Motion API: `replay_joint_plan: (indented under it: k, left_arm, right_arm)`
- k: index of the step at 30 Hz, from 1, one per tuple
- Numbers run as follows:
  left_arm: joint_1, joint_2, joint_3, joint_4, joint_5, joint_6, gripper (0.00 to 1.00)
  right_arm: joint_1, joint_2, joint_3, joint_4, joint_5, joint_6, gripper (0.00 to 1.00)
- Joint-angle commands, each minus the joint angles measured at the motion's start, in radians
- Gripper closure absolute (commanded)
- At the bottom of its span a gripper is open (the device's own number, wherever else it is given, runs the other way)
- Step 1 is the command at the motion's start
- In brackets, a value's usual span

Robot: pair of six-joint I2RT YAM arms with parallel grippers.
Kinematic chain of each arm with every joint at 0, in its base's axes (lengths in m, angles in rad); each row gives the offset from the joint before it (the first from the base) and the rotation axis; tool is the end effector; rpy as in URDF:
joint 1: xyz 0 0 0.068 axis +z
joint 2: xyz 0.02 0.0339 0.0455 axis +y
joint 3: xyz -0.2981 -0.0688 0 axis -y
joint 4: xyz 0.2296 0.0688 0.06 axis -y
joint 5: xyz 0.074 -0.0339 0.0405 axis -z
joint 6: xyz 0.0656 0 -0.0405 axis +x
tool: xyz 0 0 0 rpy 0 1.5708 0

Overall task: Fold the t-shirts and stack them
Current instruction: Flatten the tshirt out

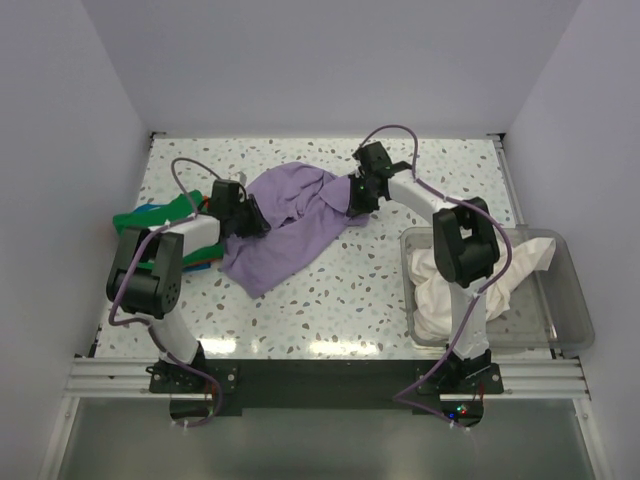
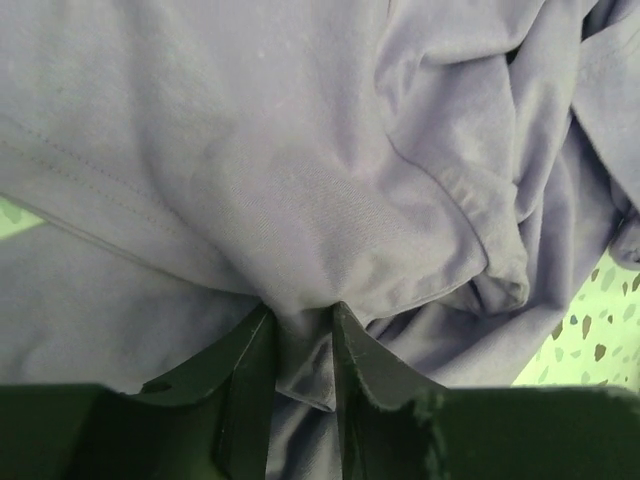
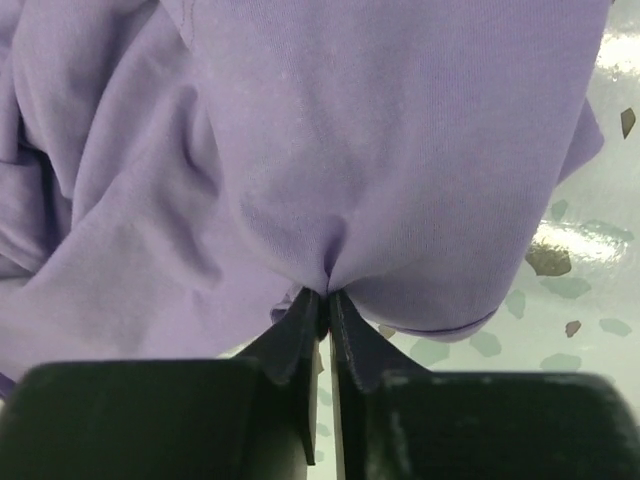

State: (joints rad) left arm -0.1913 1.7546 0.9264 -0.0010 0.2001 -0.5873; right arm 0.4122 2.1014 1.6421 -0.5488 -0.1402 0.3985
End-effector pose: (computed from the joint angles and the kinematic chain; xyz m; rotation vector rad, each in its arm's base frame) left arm 0.3582 -0.0826 0.1760 -0.3904 2.4346 -0.5924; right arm 0.4337 0.1997 0.2051 -0.0716 2.6389 0.4711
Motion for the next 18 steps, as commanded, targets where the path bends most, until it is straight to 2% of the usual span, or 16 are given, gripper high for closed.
replay_joint_plan:
  k: [1, 5, 6, 8, 14, 18]
  left_arm:
    - [-0.004, -0.044, 0.058, 0.039, -0.04, -0.005, 0.69]
    - [-0.005, -0.081, 0.08, 0.026, -0.07, 0.009, 0.79]
    - [-0.002, -0.086, 0.089, 0.024, -0.071, 0.012, 0.89]
    - [-0.002, -0.09, 0.106, 0.003, -0.074, 0.021, 1.0]
    - [0.035, -0.145, 0.173, -0.029, -0.117, 0.052, 1.0]
    - [0.079, -0.187, 0.287, -0.047, -0.131, 0.084, 1.0]
  right_arm:
    - [0.002, 0.005, 0.051, -0.034, 0.017, 0.0, 0.98]
    - [0.004, -0.015, 0.084, -0.06, 0.05, -0.012, 1.0]
    - [0.002, -0.023, 0.09, -0.071, 0.062, -0.013, 1.0]
    - [0.0, -0.029, 0.119, -0.088, 0.077, -0.02, 1.0]
    - [-0.056, -0.044, 0.253, -0.145, 0.09, -0.017, 1.0]
    - [-0.121, -0.046, 0.369, -0.184, 0.068, -0.006, 1.0]
